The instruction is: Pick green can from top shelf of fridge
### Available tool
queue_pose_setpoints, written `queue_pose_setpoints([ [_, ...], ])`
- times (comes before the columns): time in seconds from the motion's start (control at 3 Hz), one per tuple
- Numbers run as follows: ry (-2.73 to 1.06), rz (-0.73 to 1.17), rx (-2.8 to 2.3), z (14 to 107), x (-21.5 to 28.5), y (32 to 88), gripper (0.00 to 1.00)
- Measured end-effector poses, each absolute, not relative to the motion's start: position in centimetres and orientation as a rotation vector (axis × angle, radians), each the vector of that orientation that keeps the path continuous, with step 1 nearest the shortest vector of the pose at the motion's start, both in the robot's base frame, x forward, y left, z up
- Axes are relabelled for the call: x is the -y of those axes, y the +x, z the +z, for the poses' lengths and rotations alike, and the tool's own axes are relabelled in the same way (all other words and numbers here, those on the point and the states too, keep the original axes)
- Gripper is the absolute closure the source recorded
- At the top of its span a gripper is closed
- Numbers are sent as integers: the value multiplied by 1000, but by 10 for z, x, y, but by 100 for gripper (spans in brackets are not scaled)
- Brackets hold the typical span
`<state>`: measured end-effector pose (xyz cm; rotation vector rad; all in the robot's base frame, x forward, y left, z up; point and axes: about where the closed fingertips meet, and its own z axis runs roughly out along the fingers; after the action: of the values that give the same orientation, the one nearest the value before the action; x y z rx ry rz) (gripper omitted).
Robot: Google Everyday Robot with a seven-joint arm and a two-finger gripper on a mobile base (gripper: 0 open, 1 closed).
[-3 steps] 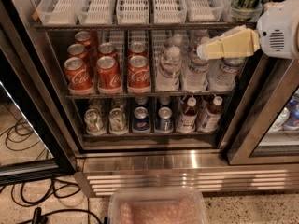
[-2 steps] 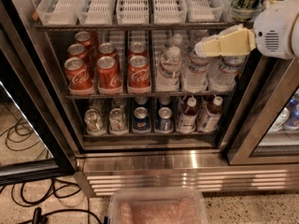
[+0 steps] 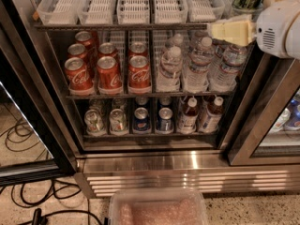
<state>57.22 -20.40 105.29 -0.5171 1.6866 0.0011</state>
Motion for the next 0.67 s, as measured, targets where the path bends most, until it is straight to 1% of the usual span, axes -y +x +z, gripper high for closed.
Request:
queue_pose_setpoints([
  [0.67, -382, -51, -1616, 1062, 219, 582, 21],
])
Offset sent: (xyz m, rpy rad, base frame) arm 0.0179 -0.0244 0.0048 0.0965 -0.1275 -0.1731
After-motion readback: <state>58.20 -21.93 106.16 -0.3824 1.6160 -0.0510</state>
